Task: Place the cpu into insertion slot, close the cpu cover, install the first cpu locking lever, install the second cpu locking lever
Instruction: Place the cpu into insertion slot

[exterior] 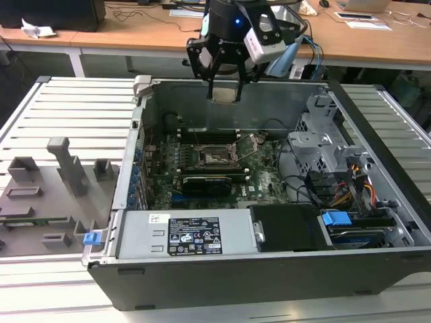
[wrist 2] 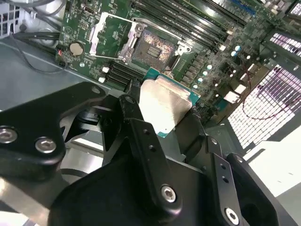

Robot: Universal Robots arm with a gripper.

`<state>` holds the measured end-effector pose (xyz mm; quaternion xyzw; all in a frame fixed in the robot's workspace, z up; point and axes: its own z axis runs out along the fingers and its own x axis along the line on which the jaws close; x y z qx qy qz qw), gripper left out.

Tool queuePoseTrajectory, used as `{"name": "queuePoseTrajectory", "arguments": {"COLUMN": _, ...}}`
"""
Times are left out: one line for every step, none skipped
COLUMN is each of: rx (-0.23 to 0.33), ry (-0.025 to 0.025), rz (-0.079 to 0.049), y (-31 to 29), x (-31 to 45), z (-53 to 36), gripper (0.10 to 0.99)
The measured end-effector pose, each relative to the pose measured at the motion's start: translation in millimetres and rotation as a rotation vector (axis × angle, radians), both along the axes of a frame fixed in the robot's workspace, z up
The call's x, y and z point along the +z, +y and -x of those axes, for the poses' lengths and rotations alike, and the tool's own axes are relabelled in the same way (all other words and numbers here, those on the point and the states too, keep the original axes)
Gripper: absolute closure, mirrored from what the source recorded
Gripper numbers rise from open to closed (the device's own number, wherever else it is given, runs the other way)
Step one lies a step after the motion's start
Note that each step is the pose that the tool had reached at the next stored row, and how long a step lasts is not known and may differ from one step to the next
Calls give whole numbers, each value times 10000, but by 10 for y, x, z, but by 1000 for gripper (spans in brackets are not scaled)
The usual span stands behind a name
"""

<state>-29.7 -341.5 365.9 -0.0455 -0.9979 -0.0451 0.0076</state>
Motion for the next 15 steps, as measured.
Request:
{"name": "queuePoseTrajectory", "arguments": {"rx": -127, "ry": 0, "rz": 0, "y": 0, "x": 0, "z": 0, "gripper": 545}}
{"name": "queuePoseTrajectory", "arguments": {"rx": -339, "ry": 0, "rz": 1, "y": 0, "x": -1, "z": -1, "gripper": 545}}
{"name": "queuePoseTrajectory", "arguments": {"rx": -462, "ry": 0, "rz": 2, "y": 0, "x": -2, "z": -1, "gripper": 545}}
{"name": "queuePoseTrajectory", "arguments": {"rx": -570, "ry": 0, "rz": 2, "y": 0, "x": -2, "z": -1, "gripper": 545}}
{"name": "queuePoseTrajectory", "arguments": {"rx": -727, "ry": 0, "rz": 1, "y": 0, "x": -3, "z": -1, "gripper": 545}}
{"name": "queuePoseTrajectory", "arguments": {"rx": -815, "ry": 0, "rz": 1, "y": 0, "x": -4, "z": -2, "gripper": 545}}
{"name": "queuePoseTrajectory", "arguments": {"rx": -887, "ry": 0, "rz": 0, "y": 0, "x": -4, "z": -2, "gripper": 545}}
{"name": "queuePoseTrajectory", "arguments": {"rx": -1011, "ry": 0, "rz": 1, "y": 0, "x": -5, "z": -1, "gripper": 545}}
{"name": "queuePoseTrajectory", "arguments": {"rx": -1117, "ry": 0, "rz": 2, "y": 0, "x": -6, "z": -2, "gripper": 545}}
{"name": "queuePoseTrajectory", "arguments": {"rx": -1209, "ry": 0, "rz": 3, "y": 0, "x": -6, "z": -2, "gripper": 545}}
{"name": "queuePoseTrajectory", "arguments": {"rx": -1313, "ry": 0, "rz": 3, "y": 0, "x": -7, "z": -1, "gripper": 545}}
{"name": "queuePoseTrajectory", "arguments": {"rx": -1472, "ry": 0, "rz": 3, "y": 0, "x": -8, "z": -2, "gripper": 545}}
{"name": "queuePoseTrajectory", "arguments": {"rx": -1644, "ry": 0, "rz": 2, "y": 0, "x": -9, "z": -2, "gripper": 545}}
{"name": "queuePoseTrajectory", "arguments": {"rx": -1775, "ry": 0, "rz": 2, "y": 0, "x": -9, "z": -2, "gripper": 545}}
{"name": "queuePoseTrajectory", "arguments": {"rx": -1862, "ry": 0, "rz": 3, "y": 0, "x": -10, "z": -2, "gripper": 545}}
